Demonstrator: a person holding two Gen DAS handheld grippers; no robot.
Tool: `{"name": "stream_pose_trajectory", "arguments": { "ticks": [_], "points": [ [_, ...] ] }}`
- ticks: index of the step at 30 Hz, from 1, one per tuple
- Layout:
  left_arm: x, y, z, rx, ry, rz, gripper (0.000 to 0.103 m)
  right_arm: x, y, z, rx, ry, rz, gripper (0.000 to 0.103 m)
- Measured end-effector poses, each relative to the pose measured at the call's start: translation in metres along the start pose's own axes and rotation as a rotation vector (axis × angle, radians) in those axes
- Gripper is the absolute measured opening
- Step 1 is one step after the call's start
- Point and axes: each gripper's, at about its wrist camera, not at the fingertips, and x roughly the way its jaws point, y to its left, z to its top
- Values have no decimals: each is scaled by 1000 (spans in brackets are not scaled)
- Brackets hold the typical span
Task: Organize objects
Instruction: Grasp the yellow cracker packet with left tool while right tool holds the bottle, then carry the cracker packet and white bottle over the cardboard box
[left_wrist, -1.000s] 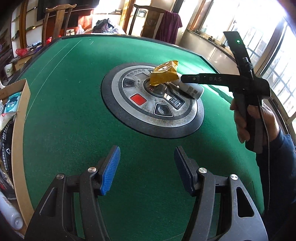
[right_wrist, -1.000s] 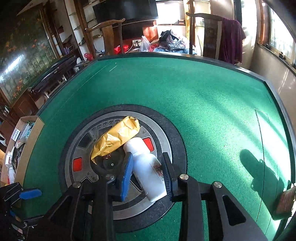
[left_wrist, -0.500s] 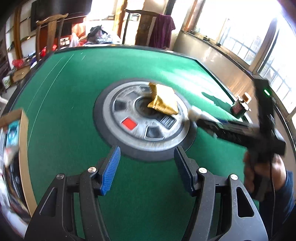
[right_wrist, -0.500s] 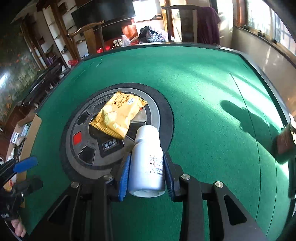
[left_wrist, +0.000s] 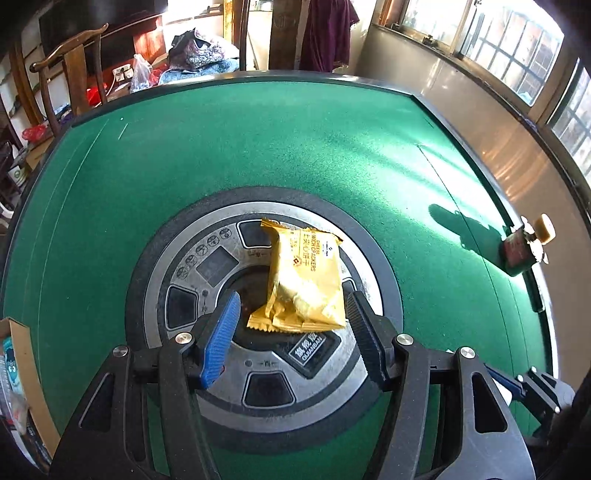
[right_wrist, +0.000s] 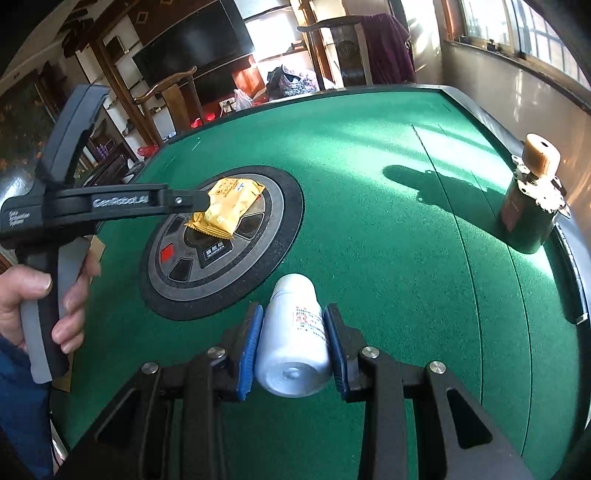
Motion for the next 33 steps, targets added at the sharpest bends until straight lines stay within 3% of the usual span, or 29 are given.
{"name": "stream_pose_trajectory", "arguments": {
  "ticks": [10, 14, 18, 33],
  "points": [
    [50, -31, 11, 61, 47, 132, 61, 7, -4, -5, 7, 42, 17, 34],
    [49, -28, 3, 34, 8, 122, 46, 9, -5, -6, 10, 48, 21, 34],
    [40, -26, -11, 34, -21, 144, 44, 10, -3, -7, 0, 55, 12, 34],
    [-52, 2, -90, -12, -134, 27, 44, 3, 17, -13, -28, 6, 47, 34]
  ]
}}
